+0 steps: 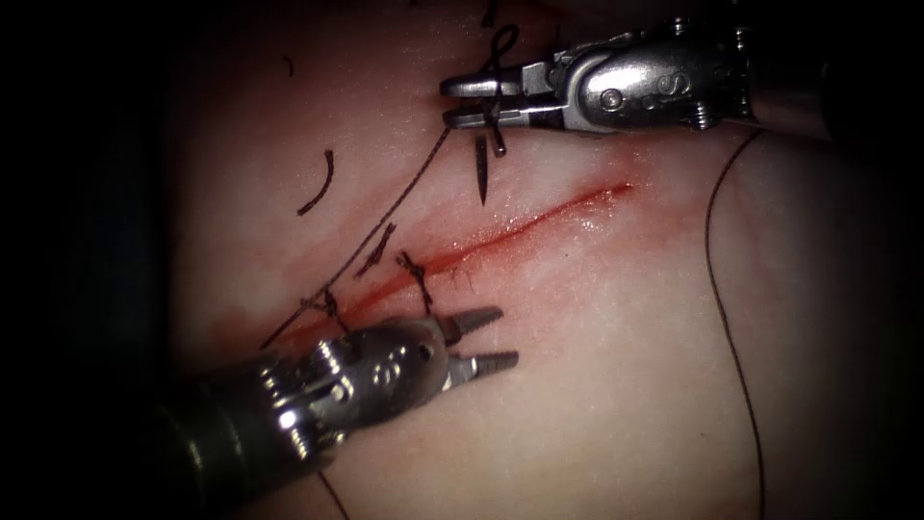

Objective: Wound Closure
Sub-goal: Throw the needle through the top of the incision with the right needle holder, then pull the needle through the wound with the left hand.

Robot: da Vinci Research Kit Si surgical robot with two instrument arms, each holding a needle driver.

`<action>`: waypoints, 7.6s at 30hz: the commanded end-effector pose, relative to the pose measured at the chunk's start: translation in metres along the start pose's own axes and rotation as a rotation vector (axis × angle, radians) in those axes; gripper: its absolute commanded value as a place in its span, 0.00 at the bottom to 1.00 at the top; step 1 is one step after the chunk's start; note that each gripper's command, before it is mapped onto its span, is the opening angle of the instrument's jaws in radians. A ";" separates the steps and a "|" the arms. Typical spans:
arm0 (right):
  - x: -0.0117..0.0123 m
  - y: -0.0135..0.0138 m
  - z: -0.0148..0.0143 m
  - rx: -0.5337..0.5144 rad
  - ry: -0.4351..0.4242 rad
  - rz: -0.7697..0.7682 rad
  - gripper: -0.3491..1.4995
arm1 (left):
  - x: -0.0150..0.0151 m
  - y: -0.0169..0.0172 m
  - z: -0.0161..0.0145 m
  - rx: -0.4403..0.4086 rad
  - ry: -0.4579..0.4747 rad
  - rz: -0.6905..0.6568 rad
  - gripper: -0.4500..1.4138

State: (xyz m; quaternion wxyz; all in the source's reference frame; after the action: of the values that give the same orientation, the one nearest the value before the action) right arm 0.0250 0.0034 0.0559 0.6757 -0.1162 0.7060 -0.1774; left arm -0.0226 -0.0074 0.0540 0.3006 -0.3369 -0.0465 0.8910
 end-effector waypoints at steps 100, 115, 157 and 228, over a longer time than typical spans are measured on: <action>-0.0028 -0.0165 -0.0021 0.196 -0.211 -0.397 0.00 | -0.0006 -0.0016 -0.0020 -0.027 -0.003 -0.060 0.38; -0.0005 -0.0057 0.0004 -0.006 -0.176 -0.116 0.00 | 0.0003 0.0000 0.0020 -0.037 -0.020 -0.069 0.39; -0.0070 -0.0021 0.0035 0.022 -0.096 1.244 0.00 | -0.0020 -0.0004 0.0029 -0.048 -0.073 -0.055 0.39; -0.0037 -0.0059 -0.0057 -0.228 0.047 1.754 0.99 | 0.0003 0.0000 -0.0005 -0.065 0.070 0.465 0.50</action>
State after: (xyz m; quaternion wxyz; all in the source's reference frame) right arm 0.0186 -0.0006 0.0614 0.5378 0.4039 0.5672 0.4753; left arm -0.0220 -0.0076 0.0529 0.0685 -0.3807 0.0188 0.9220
